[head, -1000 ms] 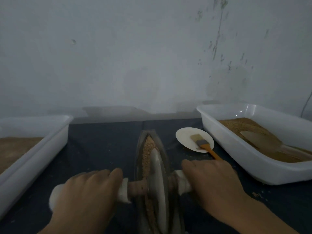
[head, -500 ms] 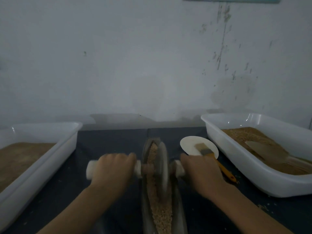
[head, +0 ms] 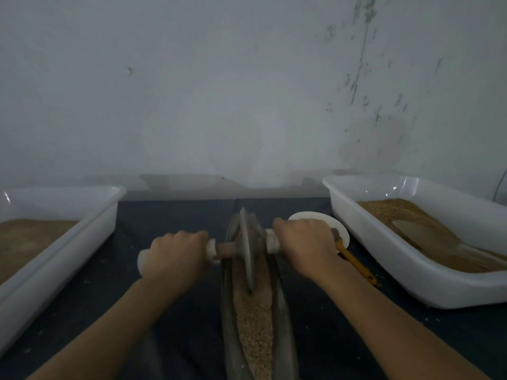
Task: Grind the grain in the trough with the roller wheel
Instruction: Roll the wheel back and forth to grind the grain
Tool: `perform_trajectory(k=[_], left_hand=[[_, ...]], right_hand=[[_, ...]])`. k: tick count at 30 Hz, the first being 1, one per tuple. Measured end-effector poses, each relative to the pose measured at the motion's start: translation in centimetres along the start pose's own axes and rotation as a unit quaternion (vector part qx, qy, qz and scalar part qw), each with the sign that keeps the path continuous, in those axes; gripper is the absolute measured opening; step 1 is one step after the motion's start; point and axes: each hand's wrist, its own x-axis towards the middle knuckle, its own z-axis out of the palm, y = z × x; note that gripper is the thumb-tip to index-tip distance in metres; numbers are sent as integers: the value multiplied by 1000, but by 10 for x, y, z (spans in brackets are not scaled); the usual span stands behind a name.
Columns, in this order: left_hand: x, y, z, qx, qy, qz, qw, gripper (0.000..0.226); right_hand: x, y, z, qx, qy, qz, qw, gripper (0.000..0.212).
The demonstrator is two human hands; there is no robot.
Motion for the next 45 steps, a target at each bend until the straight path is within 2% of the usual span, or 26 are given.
perform_trajectory(k=[4,8,11,13,16,19,21,26,30,34,37,40,43,45], left_hand=[[21,5,-5,20,12,20,1000,11],[-18,8,-21,44,21,60,997,29],[-66,3,-29,32,33,75,996,39],[-82,-1,-32,20,16,66,997,39],[-79,-1,-31,26,-5,48,999,36],[-49,2,-21,24,-4,38,999,30],[-21,1,-12,17,-8,29,999,24],[17,5,-5,18,-8,20,1000,16],[-18,3,-14,31,-13,39,999,22],[-64,0,-34,-1,-70,60,996,26],[-75,0,-44,-2,-84,59,995,26],[-63,2,-39,6,-64,63,996,26],[-28,5,-26,21,-32,47,998,22],[-3,7,-20,36,-4,40,999,18]], right_hand=[[15,2,12,16,-23,38,999,24],[-34,0,-5,77,-49,32,995,23],[-76,-7,-33,60,-9,-10,998,51],[-88,-12,-50,36,22,-30,999,56],[-84,-12,-48,35,24,-26,999,51],[-57,-9,-25,16,-8,-13,1000,30],[-31,-4,-10,-9,3,2,1000,22],[11,1,9,-9,-18,26,999,24],[-25,-3,-10,31,-21,5,999,22],[-72,-12,-41,54,41,-31,997,42],[-82,-12,-49,52,36,-41,997,48],[-70,-8,-35,73,12,-27,997,42],[-36,-1,-9,41,-25,-7,999,23],[-14,4,8,41,-22,18,999,18]])
